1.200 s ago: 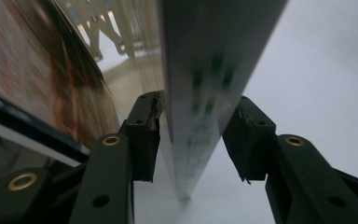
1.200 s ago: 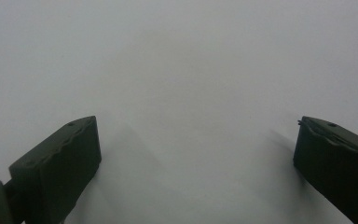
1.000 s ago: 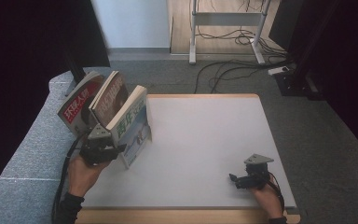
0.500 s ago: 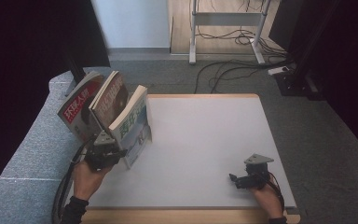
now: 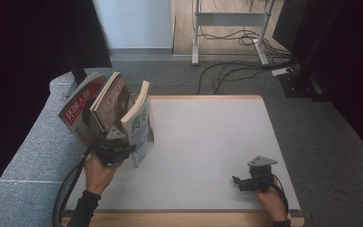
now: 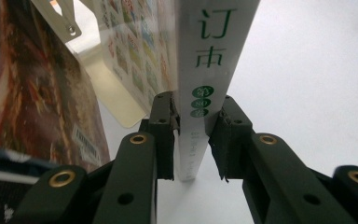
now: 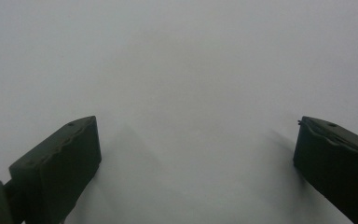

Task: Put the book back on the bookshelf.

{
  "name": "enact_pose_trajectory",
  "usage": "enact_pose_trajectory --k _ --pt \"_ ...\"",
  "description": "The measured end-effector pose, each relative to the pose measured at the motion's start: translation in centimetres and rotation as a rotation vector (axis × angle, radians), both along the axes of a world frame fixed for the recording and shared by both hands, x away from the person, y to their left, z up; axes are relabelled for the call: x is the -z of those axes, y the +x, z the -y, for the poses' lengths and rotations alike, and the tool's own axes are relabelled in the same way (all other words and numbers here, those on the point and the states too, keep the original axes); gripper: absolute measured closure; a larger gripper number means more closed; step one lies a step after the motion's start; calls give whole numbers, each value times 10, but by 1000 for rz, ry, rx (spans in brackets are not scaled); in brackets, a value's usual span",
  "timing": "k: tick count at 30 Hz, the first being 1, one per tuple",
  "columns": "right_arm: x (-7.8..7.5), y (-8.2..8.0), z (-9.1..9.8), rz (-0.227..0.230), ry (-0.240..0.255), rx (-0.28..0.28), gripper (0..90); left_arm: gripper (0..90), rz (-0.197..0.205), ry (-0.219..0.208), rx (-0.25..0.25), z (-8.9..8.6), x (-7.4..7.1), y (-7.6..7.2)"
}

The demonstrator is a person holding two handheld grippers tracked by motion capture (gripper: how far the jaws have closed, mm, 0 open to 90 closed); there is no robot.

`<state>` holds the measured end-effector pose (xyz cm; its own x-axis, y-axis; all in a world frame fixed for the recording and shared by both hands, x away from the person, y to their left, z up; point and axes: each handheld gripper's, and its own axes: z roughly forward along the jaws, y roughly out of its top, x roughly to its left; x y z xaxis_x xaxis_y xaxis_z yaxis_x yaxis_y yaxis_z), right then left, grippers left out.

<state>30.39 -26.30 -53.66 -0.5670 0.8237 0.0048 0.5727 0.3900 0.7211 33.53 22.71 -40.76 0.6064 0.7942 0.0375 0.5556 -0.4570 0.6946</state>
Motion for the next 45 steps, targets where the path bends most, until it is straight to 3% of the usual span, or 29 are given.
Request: enact_pose_trajectory --k 7,12,14,17,22,27,34,37,40,44,45 --pt "0 0 0 1 1 1 1 722 19 -16 -32 2 1 10" --pt "0 0 0 1 1 1 1 722 28 10 -51 8 -1 20" --pt "0 0 0 0 0 1 1 722 33 -1 -58 10 0 26" --pt "0 0 0 0 1 1 1 719 17 -14 -48 12 0 30" --pt "0 0 0 0 1 1 2 700 44 -4 -36 15 2 26" --pt "0 0 0 -1 2 2 2 569 66 -16 11 18 5 17" --pt "0 0 0 -2 1 4 2 294 35 -67 100 11 21 -8" --pt "0 0 -1 -2 1 4 2 171 7 -95 121 6 36 -16" --pt "0 0 -1 -1 1 4 2 118 -19 -104 123 3 56 -23" --pt "0 0 -1 0 1 4 2 21 -69 -83 131 3 83 -29" --pt "0 0 -1 0 1 4 2 0 -76 -58 132 4 89 -31"
